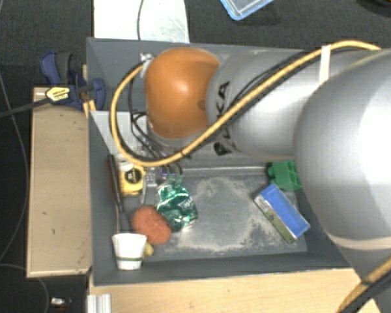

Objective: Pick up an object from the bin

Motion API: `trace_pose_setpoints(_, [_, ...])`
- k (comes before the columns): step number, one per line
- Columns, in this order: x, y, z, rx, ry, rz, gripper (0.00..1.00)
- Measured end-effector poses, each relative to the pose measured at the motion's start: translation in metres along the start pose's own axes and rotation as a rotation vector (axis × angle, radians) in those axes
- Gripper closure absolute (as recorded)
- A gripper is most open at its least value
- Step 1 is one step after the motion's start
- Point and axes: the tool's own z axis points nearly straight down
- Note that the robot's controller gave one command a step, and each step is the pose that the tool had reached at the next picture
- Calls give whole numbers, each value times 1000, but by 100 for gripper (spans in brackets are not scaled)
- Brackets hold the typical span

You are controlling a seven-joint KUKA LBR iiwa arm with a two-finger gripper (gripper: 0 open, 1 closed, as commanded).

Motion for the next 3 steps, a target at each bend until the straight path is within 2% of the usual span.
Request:
trace_pose_setpoints(1, [-2,-1,-5,-2,-7,6,0])
trace_pose_setpoints(2, [45,-38,60,-3,-9,100,0])
trace_pose_setpoints(3, [31,-103,83,-7,-22,51,0])
